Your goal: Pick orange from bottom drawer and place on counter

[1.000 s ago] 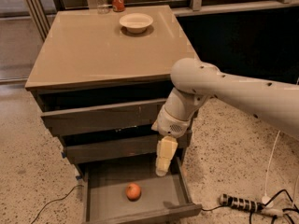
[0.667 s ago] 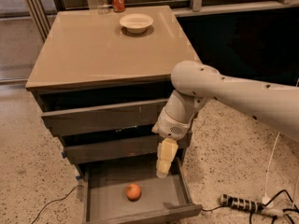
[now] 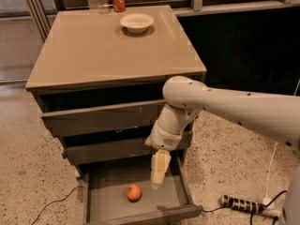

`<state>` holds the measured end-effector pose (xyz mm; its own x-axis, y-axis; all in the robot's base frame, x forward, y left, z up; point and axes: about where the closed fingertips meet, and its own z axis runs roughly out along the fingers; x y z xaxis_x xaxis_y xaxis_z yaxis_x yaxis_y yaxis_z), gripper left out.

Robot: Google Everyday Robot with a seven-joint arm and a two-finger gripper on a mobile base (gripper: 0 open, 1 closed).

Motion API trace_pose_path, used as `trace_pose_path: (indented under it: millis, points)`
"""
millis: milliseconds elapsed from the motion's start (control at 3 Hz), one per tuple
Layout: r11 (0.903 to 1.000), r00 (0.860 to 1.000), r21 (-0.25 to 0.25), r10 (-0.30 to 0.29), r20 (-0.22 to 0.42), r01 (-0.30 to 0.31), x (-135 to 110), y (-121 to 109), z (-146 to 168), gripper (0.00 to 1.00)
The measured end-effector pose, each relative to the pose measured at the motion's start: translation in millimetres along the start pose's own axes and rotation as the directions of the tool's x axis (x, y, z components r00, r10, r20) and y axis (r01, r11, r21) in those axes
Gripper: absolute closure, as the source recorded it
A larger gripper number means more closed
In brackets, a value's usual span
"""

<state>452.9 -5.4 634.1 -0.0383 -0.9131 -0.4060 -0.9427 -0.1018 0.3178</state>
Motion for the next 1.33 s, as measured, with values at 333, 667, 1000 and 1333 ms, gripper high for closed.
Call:
trace_pose_path:
  millis: [333,667,1000,1333]
  points:
    - [0.9971,1.000,-0.072,-0.026,-0.006,0.025,4,7,51,0.00]
    - [0.9971,1.000,-0.072,-0.025,-0.006,0.025,4,7,51,0.00]
    - [0.9978,1.000,-0.065,-0.012,0.013,0.013,5,-8,39,0.00]
    - [0.9985,1.000,-0.055,0.004,0.028,-0.003,4,-31,22,0.00]
